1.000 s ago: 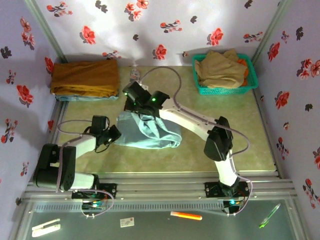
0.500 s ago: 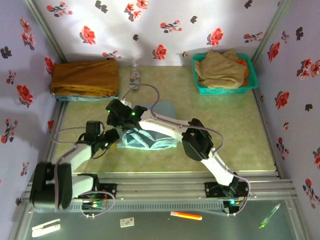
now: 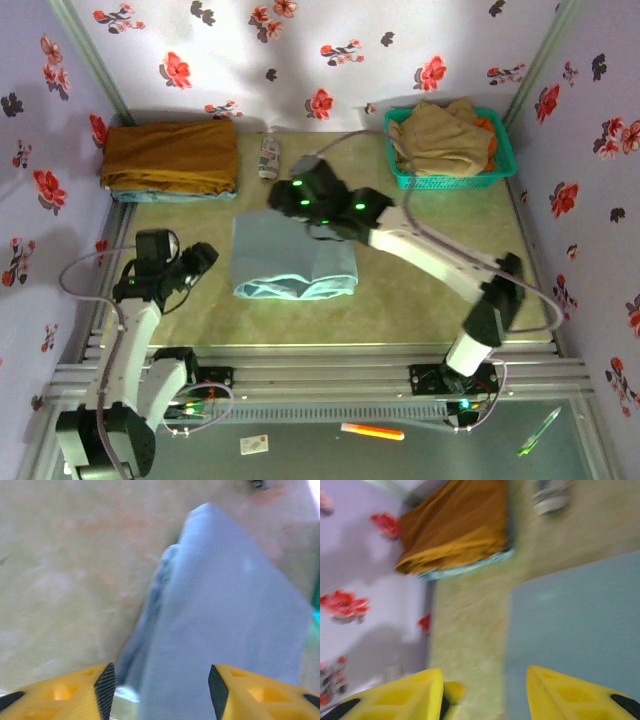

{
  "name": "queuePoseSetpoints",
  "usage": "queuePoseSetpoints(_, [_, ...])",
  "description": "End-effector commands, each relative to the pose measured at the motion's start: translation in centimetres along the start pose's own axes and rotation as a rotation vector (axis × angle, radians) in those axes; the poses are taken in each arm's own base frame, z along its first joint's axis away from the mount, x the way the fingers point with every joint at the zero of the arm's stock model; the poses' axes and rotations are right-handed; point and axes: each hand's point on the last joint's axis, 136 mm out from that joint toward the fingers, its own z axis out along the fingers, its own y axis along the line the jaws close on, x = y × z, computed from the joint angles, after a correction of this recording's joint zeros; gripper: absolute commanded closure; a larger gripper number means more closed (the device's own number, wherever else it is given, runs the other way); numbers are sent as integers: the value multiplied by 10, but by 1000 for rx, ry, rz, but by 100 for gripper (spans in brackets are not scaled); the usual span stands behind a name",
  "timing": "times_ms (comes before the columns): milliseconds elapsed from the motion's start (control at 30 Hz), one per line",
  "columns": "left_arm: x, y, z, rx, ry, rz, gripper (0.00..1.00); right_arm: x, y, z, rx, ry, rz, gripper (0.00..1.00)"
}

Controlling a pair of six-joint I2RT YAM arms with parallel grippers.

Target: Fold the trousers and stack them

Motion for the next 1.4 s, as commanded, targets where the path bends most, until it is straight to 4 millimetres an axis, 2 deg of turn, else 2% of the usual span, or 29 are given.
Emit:
queuePoseSetpoints(0, [-2, -40, -3, 54, 43, 117, 59, 7, -89, 0, 198, 0, 2, 81])
queuePoseSetpoints(67, [2, -65, 8, 84, 62, 172, 70, 17, -117, -1, 224, 22, 28, 97])
queuePoseSetpoints(167, [22, -88, 38, 106, 113, 238, 88, 43, -154, 10, 256, 73, 64, 100])
queuePoseSetpoints(233, [38, -88, 60, 117, 145, 249, 99, 65, -174, 25, 267, 126, 86, 100])
queuePoseSetpoints(267, [45, -82, 72, 114, 154, 246, 100, 79, -186, 33, 279, 162, 92, 100])
queuePoseSetpoints(367, [70, -41, 98, 60, 201, 228, 100, 118, -232, 49, 356, 239, 141, 100])
queuePoseSetpoints(467, [93, 7, 108, -9, 228, 211, 100, 150, -258, 56, 360, 311, 183, 100])
queuePoseSetpoints(600, [104, 54, 110, -90, 226, 197, 100, 161, -274, 51, 387, 330, 191, 100])
queuePoseSetpoints(667, [102, 62, 110, -109, 216, 188, 100, 158, -284, 46, 430, 326, 174, 100])
queuePoseSetpoints(767, [93, 57, 109, -129, 204, 178, 100, 157, -299, 39, 461, 339, 194, 100])
queuePoseSetpoints(867, [84, 41, 101, -109, 202, 199, 100, 146, -292, 28, 443, 336, 163, 100])
queuePoseSetpoints(967, [77, 29, 87, -100, 196, 221, 100, 132, -266, 13, 406, 361, 82, 100])
queuePoseSetpoints(1133, [68, 5, 58, -50, 180, 246, 100, 98, -220, -8, 331, 330, -13, 100])
queuePoseSetpoints(1233, [67, -19, 43, -10, 179, 259, 100, 79, -190, -1, 263, 302, -55, 100])
queuePoseSetpoints(1367, [81, -61, 47, 58, 191, 279, 100, 43, -171, 29, 262, 272, -127, 100])
